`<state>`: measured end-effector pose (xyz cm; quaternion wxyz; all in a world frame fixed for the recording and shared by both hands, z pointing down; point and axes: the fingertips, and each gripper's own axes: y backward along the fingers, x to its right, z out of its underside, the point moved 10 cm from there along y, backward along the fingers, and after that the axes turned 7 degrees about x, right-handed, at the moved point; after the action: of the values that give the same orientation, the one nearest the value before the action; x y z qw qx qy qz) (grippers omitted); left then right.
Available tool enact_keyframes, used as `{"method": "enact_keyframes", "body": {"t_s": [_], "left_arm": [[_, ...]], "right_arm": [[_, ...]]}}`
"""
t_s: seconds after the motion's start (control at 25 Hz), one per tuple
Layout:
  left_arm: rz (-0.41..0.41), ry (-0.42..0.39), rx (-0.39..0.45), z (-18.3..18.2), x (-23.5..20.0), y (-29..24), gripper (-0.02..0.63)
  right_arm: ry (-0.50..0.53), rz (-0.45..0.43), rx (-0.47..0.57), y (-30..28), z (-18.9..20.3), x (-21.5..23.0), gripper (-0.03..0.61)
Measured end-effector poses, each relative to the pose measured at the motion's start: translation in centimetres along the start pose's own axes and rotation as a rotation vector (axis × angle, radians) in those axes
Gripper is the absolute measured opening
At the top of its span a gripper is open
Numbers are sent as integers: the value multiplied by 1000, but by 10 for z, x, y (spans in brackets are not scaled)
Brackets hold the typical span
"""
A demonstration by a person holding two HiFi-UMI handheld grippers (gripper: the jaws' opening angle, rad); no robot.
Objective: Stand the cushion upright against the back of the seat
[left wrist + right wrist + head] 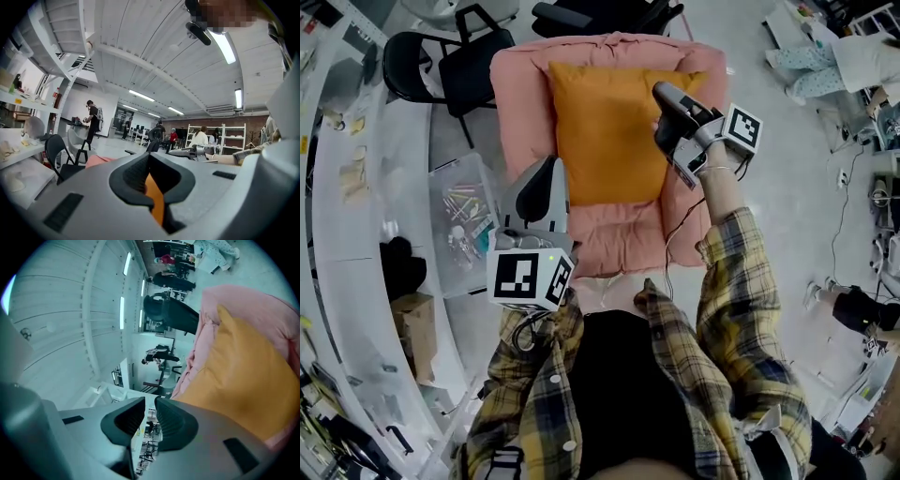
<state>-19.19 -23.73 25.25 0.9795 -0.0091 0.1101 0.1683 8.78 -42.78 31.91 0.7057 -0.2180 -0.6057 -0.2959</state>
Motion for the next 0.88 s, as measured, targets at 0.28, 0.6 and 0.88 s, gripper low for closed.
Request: {"method": "enact_keyframes", "body": {"t_s": [0.28, 0.6, 0.88], "left_arm": [[55, -37, 43, -12, 47, 26, 5], [119, -83, 89, -31, 118, 54, 5], [173, -119, 97, -35, 180, 93, 5]], "right_arm": [[96, -275, -72, 64, 43, -92, 75], [415, -470, -153, 164, 89, -178, 74], [820, -483, -105, 253, 125, -219, 66]]}}
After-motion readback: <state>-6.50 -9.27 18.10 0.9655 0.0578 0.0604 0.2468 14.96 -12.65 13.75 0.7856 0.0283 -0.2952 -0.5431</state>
